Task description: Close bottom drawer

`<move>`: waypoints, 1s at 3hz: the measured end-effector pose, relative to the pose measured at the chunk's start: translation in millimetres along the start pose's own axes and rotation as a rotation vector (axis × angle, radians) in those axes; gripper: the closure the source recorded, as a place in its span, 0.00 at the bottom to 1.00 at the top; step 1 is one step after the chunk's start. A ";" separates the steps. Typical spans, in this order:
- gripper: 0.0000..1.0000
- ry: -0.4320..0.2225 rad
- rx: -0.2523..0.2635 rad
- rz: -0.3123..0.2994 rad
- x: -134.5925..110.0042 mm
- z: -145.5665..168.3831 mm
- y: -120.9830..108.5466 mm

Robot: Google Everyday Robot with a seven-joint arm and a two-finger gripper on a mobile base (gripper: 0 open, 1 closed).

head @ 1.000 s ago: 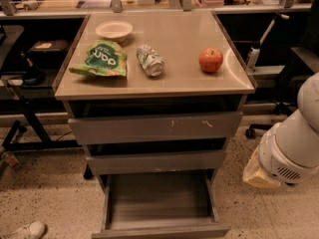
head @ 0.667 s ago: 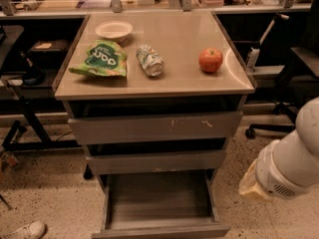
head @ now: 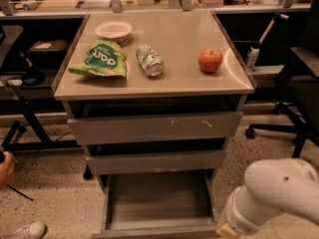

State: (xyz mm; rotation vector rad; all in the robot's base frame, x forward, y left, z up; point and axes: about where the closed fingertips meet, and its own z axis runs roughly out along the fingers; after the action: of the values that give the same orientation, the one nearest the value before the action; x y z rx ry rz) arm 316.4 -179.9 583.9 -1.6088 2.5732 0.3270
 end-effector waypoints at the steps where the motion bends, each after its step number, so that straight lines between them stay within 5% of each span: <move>1: 1.00 0.005 -0.053 0.068 13.3 53.6 9.0; 2: 1.00 0.005 -0.053 0.068 13.3 53.6 9.0; 3: 1.00 -0.004 -0.116 0.085 21.1 88.3 12.1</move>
Offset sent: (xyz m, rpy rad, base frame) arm -0.0124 0.0024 -0.0394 0.0086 0.0476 -0.0377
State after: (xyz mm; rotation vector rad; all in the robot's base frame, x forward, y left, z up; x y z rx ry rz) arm 293.0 -173.3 495.7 -1.5345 2.6706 0.4947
